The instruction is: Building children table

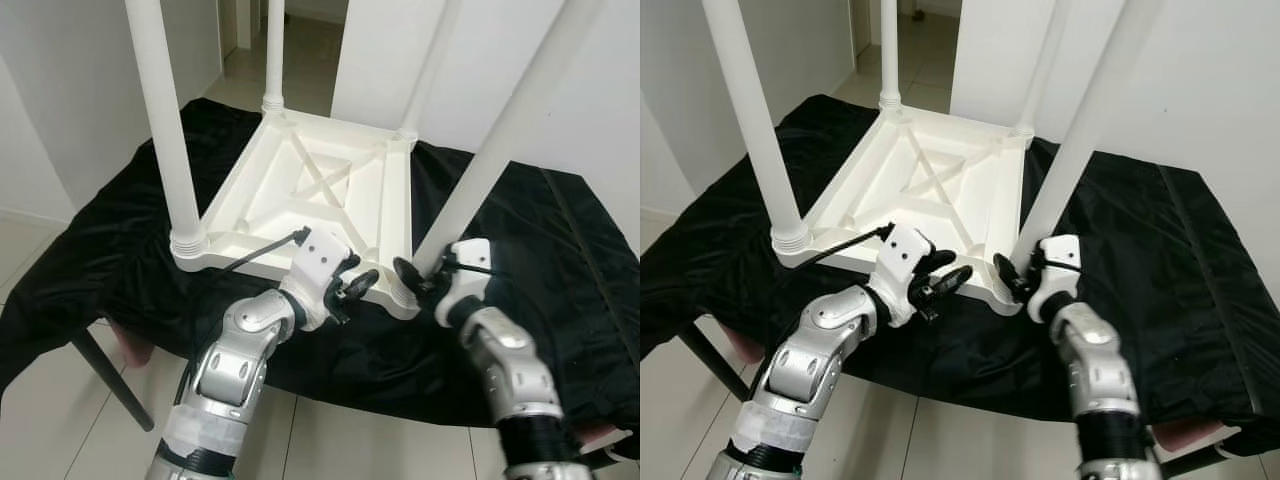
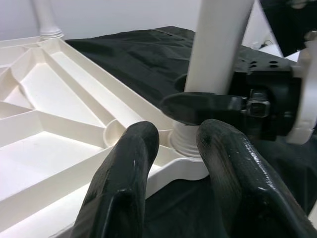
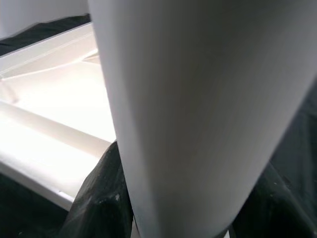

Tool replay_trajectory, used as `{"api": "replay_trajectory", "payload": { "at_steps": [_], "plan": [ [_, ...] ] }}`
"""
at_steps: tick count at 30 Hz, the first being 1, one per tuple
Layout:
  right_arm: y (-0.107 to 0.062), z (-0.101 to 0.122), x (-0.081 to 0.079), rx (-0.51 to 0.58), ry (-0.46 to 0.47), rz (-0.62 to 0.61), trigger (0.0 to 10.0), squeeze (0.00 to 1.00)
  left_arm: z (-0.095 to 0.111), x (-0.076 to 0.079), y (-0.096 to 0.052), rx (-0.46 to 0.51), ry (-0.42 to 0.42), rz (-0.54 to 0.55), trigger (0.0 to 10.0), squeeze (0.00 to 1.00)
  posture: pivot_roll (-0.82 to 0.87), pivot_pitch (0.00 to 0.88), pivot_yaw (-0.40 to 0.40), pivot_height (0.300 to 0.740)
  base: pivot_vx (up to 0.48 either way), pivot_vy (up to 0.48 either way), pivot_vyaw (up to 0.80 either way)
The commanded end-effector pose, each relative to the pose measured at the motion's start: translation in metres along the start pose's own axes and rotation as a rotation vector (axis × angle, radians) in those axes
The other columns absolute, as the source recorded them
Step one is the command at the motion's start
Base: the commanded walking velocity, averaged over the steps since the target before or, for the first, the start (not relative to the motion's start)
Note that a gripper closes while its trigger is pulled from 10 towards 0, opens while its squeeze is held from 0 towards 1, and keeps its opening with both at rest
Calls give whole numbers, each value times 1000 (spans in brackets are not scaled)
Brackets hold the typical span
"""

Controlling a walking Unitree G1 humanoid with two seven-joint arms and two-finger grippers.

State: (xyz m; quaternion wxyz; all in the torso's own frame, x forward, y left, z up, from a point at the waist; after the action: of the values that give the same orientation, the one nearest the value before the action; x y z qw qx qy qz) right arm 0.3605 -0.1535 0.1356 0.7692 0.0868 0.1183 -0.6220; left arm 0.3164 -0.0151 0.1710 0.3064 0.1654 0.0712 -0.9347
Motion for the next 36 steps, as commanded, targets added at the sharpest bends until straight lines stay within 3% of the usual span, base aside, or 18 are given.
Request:
{"api": "replay_trajectory", "payload": {
  "at_steps": [1, 8, 14, 15, 17, 18, 20, 21, 28, 29, 30, 33, 36],
  "plan": [
    [-6, -19, 1, -51, 8, -97, 0, 0, -1, -2, 0, -6, -9, 48, 10000, 0, -14, 11, -116, 740, 0, 0, 0],
    [-10, -26, -11, -7, 62, -290, 0, 0, -1, -1, 0, -7, -11, 41, 10000, 0, -10, 13, -118, 740, 0, 0, 0],
    [-13, -19, -13, 10, 79, -339, 0, 0, -1, 2, -2, -9, -13, 34, 10000, 0, -6, 16, -113, 740, 0, 0, 0],
    [-13, -16, -12, 19, 76, -337, 2314, 0, -1, 3, -2, -10, -13, 31, 10000, 0, -6, 16, -113, 740, 0, 0, 0],
    [-13, -14, -11, 25, 74, -342, 2314, 0, -2, 3, -3, -11, -12, 29, 10000, 0, -6, 16, -113, 740, 0, 0, 0],
    [-14, -11, -11, 37, 67, -331, 10000, 0, -2, 3, -3, -12, -12, 29, 10000, 0, -6, 16, -113, 740, 0, 0, 0],
    [-14, -11, -11, 37, 67, -331, 10000, 0, -2, 3, -3, -12, -12, 29, 10000, 0, -6, 16, -113, 740, 0, 0, 0],
    [-14, -6, -12, 54, 71, -301, 10000, 1000, -1, 2, -3, -12, -11, 31, 10000, 0, -1, 15, -109, 740, 0, 0, 0],
    [-14, 7, 7, 57, 56, -148, 10000, 1000, -1, -1, -3, -16, -10, 38, 10000, 0, 2, 11, -111, 740, 0, 0, 0],
    [-13, 7, 11, 37, 38, -100, 10000, 0, -1, -1, -3, -16, -10, 40, 10000, 0, -1, 10, -108, 740, 0, 0, 0],
    [-13, 7, 11, 37, 38, -100, 10000, 0, -1, -1, -3, -16, -10, 40, 10000, 0, -1, 10, -108, 740, 0, 0, 0],
    [-13, 7, 11, -8, 31, 62, 10000, 0, -1, -1, -2, -16, -8, 42, 10000, 0, -4, 11, -105, 740, 0, 0, 0],
    [-12, 5, 11, -33, 13, 115, 10000, 0, -1, -2, -2, -15, -7, 42, 10000, 0, -8, 10, -93, 740, 0, 0, 0]
  ]
}}
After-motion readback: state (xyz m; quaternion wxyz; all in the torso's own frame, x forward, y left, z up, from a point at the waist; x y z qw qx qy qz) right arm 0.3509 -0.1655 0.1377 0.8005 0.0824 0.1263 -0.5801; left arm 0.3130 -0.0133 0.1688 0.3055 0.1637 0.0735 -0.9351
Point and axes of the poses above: a point about 5 cm out from each wrist's last joint towards the gripper, its own y axis pointing out of the wrist towards the gripper, its own z axis along the axis of the wrist's last joint, x = y × z, the point moved 6 cm from there along y, pointing out of the wrist towards the gripper, and after that the axes turned 15 degrees about y, right-handed, at the moved point
